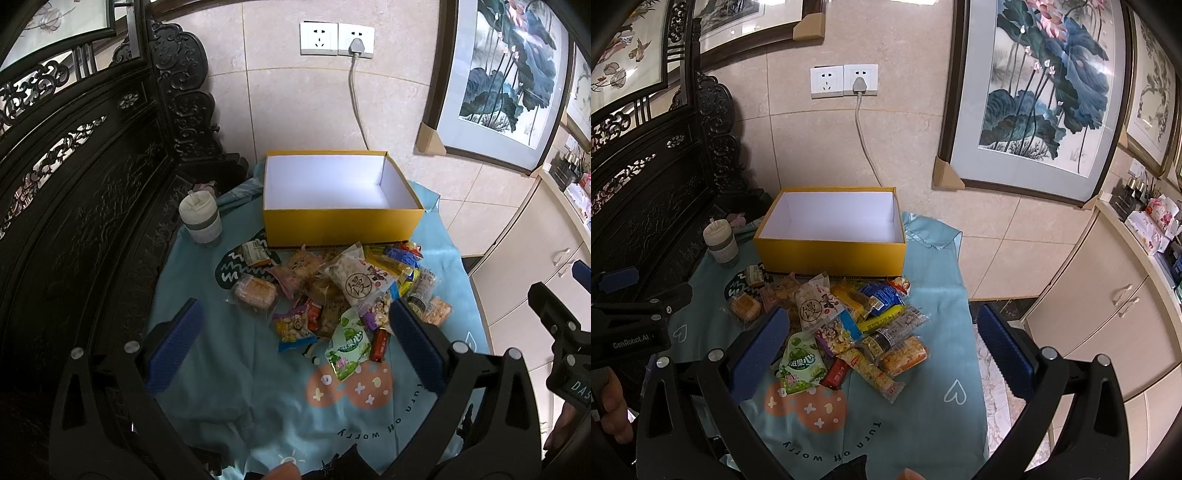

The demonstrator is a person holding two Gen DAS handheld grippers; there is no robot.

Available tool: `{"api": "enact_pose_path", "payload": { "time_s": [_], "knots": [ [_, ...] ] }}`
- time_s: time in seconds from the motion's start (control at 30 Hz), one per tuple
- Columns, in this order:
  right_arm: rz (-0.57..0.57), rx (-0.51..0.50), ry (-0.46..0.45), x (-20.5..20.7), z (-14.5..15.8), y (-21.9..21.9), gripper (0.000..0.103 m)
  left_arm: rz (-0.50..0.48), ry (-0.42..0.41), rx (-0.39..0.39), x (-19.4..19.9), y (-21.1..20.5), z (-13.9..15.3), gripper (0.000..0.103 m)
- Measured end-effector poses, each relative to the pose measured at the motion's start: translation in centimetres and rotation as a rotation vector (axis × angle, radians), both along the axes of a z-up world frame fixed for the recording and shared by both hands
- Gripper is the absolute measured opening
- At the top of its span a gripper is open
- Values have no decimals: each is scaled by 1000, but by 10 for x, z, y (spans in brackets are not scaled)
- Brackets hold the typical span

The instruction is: Organize snacks

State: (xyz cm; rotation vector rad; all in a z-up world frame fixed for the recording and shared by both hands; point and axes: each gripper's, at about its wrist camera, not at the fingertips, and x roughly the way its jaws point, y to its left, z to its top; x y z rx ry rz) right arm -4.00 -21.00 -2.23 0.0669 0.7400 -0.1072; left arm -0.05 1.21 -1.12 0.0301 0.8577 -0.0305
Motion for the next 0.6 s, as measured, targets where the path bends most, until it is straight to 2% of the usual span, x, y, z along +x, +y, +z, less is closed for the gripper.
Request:
{"api": "enact_pose_path", "payload": {
  "time_s": [0.13,0.2,0.33,0.4,0.53,0.6],
  "knots": [
    [-5,10,36,9,-10,-6,102,4,7,25,8,0,-8,101],
    [-2,21,80,18,-27,-11,102,3,20,51,14,0,-22,101],
    [50,90,195,39,-76,-16,102,-27,107,59,33,5,-75,101],
    [112,105,258,51,-114,-13,102,-44,156,66,40,8,-106,101],
    [172,76,350,63,-175,-4,102,-48,313,53,59,23,-176,101],
    [190,57,396,70,-205,0,102,-35,347,44,68,26,-200,101]
  ]
}}
